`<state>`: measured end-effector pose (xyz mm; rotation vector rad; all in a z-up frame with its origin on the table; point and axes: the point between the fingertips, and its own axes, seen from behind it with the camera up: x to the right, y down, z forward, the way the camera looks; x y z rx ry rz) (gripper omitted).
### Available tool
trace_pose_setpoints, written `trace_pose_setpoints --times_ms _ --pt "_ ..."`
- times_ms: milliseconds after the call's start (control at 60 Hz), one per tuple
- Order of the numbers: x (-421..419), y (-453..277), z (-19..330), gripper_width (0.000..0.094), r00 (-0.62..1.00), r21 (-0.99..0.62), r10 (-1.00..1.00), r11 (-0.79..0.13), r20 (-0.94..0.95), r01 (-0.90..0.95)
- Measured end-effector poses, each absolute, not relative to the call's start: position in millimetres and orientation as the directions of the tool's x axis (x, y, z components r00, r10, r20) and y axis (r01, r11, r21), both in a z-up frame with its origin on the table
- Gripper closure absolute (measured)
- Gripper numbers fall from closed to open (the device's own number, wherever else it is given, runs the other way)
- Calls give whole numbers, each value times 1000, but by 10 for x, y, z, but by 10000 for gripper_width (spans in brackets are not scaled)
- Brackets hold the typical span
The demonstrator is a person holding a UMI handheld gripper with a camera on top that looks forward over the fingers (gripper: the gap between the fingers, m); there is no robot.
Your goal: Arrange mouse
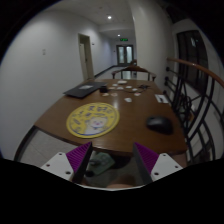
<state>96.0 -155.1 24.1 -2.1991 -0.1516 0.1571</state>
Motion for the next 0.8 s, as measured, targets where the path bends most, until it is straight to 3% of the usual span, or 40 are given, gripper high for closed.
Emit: trace_pose_setpoints --times_ms 300,567,683,800 --pt "2507 -1063 -140 119 998 -814 -29 -581 55 28" --pt "2734 -402 -169 108 1000 -822 17 -569 10 19" --pt "2834 -40 -178 166 1000 -818 21 -575 15 24" --pt "2921 158 -189 397 1000 -818 -10 -575 10 3"
